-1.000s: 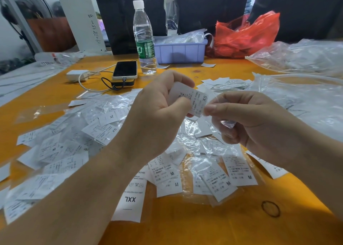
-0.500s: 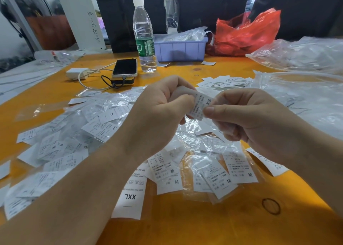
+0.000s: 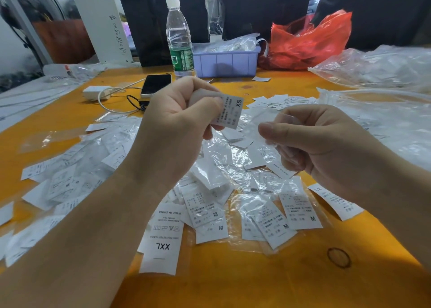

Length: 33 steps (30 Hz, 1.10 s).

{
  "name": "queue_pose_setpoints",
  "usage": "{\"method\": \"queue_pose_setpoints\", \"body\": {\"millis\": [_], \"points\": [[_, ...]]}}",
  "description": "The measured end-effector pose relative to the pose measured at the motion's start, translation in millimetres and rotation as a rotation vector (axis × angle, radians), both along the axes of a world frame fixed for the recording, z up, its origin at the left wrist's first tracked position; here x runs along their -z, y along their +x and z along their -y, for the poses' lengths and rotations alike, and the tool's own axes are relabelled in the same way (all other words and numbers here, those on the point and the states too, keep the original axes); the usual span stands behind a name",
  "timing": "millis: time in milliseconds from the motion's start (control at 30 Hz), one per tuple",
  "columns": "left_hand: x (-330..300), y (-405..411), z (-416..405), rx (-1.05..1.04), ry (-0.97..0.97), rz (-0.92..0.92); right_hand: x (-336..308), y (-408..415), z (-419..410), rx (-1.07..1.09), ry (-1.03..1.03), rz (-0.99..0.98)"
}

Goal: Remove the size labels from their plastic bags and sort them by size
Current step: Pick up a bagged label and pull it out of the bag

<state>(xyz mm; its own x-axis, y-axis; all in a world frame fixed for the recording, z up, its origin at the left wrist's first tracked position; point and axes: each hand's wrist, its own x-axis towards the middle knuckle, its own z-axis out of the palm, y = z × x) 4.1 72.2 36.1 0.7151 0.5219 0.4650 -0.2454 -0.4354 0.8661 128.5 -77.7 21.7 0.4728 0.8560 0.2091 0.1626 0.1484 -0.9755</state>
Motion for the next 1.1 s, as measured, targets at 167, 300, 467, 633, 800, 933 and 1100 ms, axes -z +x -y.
{"method": "queue_pose_setpoints", "body": {"millis": [167, 300, 467, 633, 800, 933, 1100], "points": [[1.8, 1.4, 2.3, 0.001, 0.002, -0.021, -0.2, -1.8, 0.5, -0.048, -0.001, 0.011], [4.5, 2.3, 4.4, 0.022, -0.005, -0.042, -0.1, -4.2, -0.1, -0.062, 0.0, 0.028], [5.7, 2.9, 6.7, 0.066, -0.041, -0.061, -1.3, -5.8, -0.4, -0.035, 0.0, 0.018], [6.4, 3.5, 6.4, 0.081, -0.045, -0.096, -1.3, -4.9, -0.4, -0.015, 0.003, -0.002], [6.7, 3.4, 4.4, 0.118, -0.045, -0.123, -1.0, -5.0, -0.6, 0.002, 0.002, -0.002], [6.7, 3.3, 3.2, 0.135, -0.024, -0.151, -1.0, -5.0, -1.3, 0.02, 0.004, 0.031], [5.1, 2.9, 2.1, 0.104, 0.053, -0.168, -1.0, -4.7, -1.1, 0.016, 0.02, 0.043]]}}
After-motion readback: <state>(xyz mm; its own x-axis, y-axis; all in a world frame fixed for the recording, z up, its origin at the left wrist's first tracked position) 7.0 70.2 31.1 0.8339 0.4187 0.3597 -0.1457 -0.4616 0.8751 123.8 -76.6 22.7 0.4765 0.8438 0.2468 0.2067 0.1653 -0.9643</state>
